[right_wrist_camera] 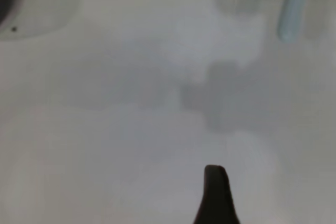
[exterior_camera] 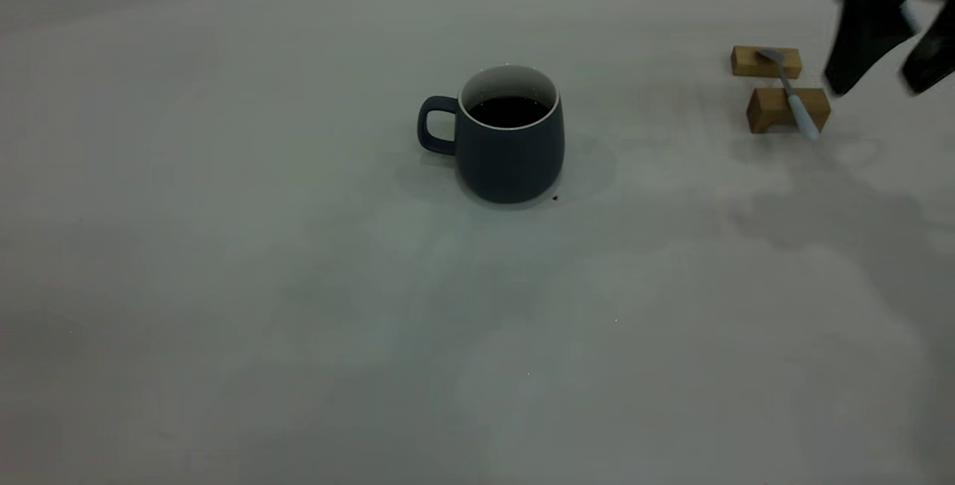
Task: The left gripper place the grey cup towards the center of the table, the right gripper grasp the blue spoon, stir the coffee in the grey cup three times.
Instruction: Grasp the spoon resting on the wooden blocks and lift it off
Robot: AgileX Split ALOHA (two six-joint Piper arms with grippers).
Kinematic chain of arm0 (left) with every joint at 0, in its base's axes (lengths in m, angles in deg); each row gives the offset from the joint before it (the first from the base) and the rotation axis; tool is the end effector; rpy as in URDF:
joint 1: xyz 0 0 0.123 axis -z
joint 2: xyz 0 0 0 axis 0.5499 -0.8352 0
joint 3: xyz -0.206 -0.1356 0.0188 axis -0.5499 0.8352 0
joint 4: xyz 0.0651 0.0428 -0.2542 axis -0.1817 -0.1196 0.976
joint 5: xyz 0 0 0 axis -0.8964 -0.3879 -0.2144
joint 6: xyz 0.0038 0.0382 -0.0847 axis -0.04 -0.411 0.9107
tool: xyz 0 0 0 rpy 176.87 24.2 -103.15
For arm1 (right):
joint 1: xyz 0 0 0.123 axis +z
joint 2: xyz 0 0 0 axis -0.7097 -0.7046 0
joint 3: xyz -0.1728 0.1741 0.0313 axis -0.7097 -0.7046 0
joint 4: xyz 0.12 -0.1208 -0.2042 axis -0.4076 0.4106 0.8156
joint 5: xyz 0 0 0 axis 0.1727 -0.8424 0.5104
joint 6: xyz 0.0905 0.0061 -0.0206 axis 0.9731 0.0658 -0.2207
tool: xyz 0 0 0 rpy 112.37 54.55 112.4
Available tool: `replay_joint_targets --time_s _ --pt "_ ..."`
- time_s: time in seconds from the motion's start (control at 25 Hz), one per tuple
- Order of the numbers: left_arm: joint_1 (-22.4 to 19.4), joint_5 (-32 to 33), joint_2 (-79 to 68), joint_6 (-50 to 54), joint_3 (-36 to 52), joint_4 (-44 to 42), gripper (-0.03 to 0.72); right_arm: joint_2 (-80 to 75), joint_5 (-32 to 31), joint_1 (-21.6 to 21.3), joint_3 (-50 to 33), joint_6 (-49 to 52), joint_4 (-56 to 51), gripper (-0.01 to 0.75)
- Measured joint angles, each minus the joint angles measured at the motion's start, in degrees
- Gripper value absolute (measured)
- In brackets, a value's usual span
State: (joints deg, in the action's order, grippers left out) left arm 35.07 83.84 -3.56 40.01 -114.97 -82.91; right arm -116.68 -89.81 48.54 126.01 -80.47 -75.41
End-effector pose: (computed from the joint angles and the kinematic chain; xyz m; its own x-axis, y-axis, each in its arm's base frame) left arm 0.0431 0.0025 0.2748 -0.5120 0.0033 -0.8590 -0.0121 0.9999 0.0111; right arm 0.3575 0.0328 0.0641 -0.9668 -0.1288 -0.2209 -0.1557 0.9818 0.1089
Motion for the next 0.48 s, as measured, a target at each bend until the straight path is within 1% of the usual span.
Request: replay_joint_targets --time_s 0.24,0.48 --pt "0.00 0.00 0.00 0.00 0.00 0.04 0.277 -10.71 -0.15 0.16 7.76 0.00 1.47 0.625" --pt "0.00 0.00 0.00 0.00 0.00 0.04 0.277 -14.05 1.95 0.16 10.94 0.06 3.61 0.625"
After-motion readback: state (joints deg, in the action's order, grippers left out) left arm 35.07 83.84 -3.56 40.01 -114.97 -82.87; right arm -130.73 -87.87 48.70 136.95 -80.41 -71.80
